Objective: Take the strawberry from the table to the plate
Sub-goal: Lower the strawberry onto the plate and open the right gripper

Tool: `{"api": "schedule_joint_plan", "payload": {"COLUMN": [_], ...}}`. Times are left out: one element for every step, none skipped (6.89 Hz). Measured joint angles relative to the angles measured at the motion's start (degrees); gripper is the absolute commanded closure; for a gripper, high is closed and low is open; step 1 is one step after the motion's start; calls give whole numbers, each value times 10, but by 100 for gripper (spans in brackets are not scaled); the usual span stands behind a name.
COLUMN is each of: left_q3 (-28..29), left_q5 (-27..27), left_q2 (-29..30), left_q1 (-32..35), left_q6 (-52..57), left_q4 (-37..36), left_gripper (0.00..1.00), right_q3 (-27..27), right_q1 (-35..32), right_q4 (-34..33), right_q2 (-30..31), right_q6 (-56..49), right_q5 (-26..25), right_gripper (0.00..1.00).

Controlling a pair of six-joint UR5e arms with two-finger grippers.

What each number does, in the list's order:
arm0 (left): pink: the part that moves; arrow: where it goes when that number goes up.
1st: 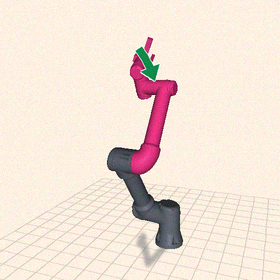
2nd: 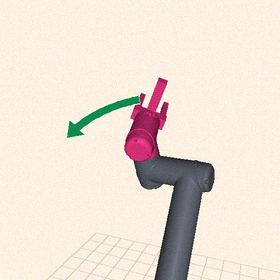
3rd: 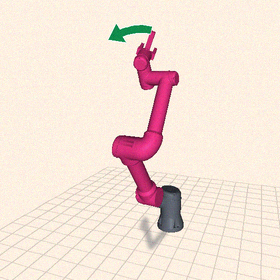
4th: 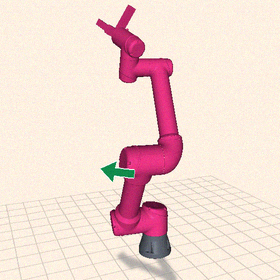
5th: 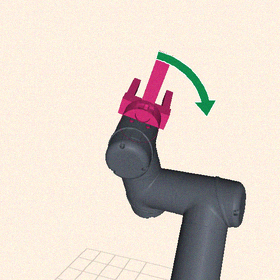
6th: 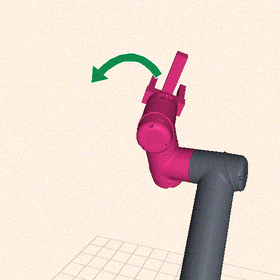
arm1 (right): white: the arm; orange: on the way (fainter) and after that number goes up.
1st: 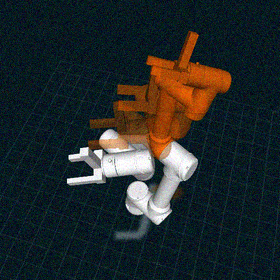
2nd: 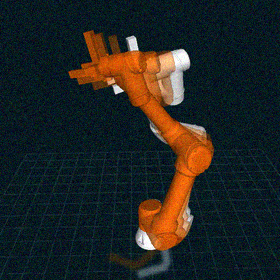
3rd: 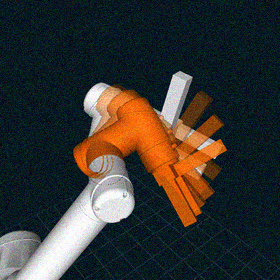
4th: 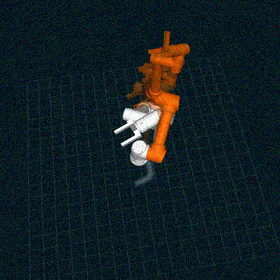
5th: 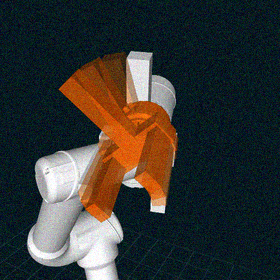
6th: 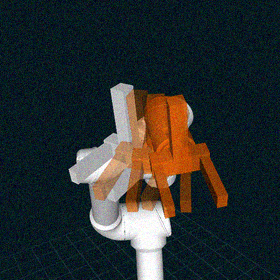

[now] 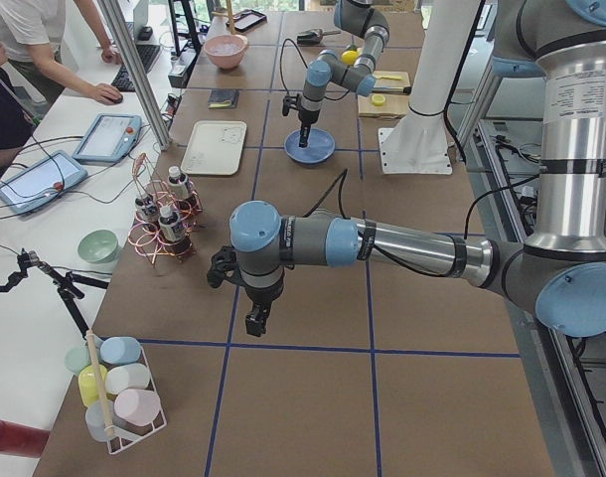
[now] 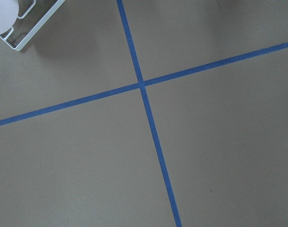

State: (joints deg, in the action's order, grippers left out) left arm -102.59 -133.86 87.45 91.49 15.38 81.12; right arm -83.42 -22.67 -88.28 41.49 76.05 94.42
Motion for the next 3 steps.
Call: {"api": "schedule_joint_plan", "payload": {"left_q3": [1,2,4], "left_q5": [0,0,0], "left_q2": [0,0,0], "left_q1": [0,0,0], "left_q6": [0,1,1], "left_q4": [0,0,0], "left_gripper": [0,0,0], "right_q3": [2,2,2], "right_q1": [5,6,8], "right_q4": [-5,-11,-13], "right_q2": [2,3,3], "right_q6": [1,2,2], "right_q5": [-2,-3,-4], "right_gripper": [97,67,1]}}
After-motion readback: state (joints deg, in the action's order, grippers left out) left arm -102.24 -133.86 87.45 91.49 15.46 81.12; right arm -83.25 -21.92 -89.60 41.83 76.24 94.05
